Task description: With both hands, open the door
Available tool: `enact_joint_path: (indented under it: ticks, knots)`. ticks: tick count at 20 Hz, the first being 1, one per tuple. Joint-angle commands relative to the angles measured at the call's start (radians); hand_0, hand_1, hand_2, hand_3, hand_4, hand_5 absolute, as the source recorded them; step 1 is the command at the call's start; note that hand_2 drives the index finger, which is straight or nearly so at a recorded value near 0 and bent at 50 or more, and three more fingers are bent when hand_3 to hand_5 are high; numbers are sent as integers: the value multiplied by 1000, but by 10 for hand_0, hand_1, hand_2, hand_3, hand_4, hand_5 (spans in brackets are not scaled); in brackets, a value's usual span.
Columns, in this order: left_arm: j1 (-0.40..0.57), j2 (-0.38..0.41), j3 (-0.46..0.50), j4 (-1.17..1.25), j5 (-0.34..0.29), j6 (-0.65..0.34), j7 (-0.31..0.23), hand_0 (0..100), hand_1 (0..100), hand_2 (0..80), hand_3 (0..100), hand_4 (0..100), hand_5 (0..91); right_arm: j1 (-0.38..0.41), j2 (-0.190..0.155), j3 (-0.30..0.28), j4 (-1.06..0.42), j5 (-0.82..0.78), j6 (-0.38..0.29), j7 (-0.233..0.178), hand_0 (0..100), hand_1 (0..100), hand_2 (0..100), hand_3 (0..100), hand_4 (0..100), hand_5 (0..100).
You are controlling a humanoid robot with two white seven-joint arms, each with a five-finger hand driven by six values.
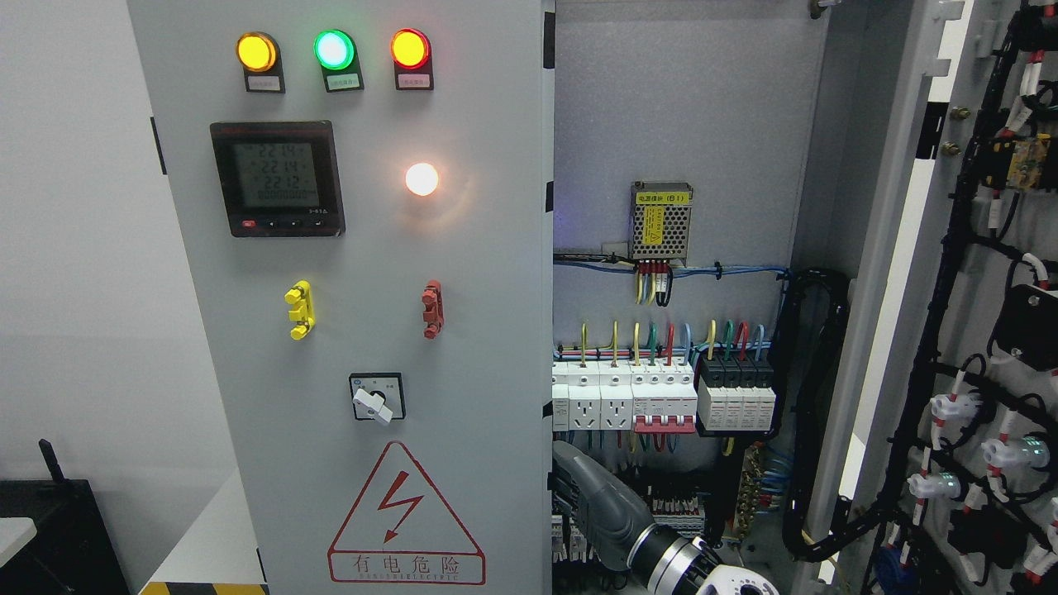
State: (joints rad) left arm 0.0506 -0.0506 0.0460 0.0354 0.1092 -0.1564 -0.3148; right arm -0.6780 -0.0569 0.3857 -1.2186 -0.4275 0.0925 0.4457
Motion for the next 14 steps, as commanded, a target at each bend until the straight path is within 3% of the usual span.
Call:
enact_joint_path:
  ticks: [1, 8, 11, 14]
  knots:
    - [0, 0, 0, 0, 0, 0, 0, 0, 0, 0, 0, 0, 0, -12, -1, -1, 22, -3, -2, 13, 379, 0, 0, 0, 0, 0]
    - [2, 0, 0, 0, 1, 0, 0, 0, 0, 0, 0, 0, 0, -17, -1, 1, 28, -31, -2, 13, 379, 0, 0, 0, 0, 0]
    - [0, 0, 0, 0, 0, 0, 0, 0, 0, 0, 0, 0, 0, -18, -1, 1, 30, -31, -2, 43, 378, 0, 0, 0, 0, 0]
    - [2, 0, 0, 0, 0, 0, 0, 0, 0, 0, 0, 0, 0, -18, -1, 1, 37, -33, -2, 47, 379, 0, 0, 0, 0, 0]
